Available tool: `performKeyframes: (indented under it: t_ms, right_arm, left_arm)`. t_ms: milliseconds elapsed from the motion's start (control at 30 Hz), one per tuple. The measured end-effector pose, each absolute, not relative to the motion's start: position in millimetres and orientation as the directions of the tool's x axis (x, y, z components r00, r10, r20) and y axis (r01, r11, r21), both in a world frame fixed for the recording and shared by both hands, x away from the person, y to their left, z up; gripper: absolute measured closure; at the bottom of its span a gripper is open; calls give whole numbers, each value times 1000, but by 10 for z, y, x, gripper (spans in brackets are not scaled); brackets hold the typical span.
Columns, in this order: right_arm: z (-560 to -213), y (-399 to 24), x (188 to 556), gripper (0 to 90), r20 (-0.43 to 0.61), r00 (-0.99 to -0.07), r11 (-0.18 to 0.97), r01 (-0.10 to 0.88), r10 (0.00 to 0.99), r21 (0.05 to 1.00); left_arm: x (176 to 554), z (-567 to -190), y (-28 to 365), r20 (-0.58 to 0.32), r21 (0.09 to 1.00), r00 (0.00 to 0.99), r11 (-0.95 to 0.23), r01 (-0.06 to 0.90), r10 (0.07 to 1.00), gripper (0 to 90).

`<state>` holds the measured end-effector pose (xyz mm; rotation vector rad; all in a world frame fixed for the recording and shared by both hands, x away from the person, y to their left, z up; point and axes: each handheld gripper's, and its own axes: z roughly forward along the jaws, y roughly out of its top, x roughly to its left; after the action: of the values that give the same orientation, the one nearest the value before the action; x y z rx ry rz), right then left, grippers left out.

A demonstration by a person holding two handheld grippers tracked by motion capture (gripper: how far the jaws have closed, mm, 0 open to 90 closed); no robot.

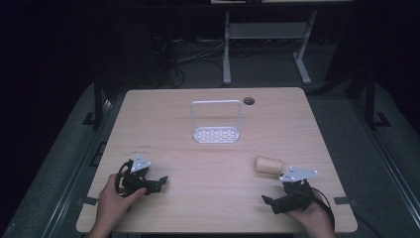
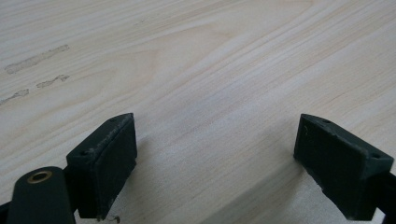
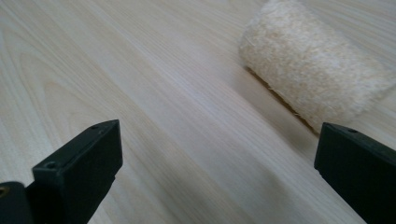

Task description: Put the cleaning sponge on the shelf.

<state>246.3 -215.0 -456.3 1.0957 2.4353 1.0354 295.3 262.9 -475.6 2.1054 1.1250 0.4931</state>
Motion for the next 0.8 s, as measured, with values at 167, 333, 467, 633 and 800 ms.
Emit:
performKeyframes:
  t_ms: [167, 333, 467, 633, 800]
  right_arm:
    - [-4556, -2220, 2470, 8, 42, -656, 444, 555, 754, 703]
    - [-4561, -2303, 2489, 8, 43, -644, 433, 562, 764, 705]
    - [-4568, -2355, 2507, 8, 41, -638, 428, 562, 769, 707]
    - [-4559, -2411, 2527, 8, 38, -631, 419, 557, 774, 718]
    - [-4548, -2467, 2563, 8, 37, -625, 410, 554, 780, 725]
  left_arm:
    - [2953, -4756, 2629, 9, 723, 553, -387, 572, 833, 127]
    - [2953, -4756, 2629, 9, 724, 553, -387, 572, 833, 127]
    - [2953, -4756, 2629, 9, 723, 553, -387, 572, 833, 127]
    - [2953, -4756, 2629, 10, 723, 553, -388, 572, 833, 127]
    - [2953, -4756, 2629, 10, 723, 553, -388, 571, 833, 127]
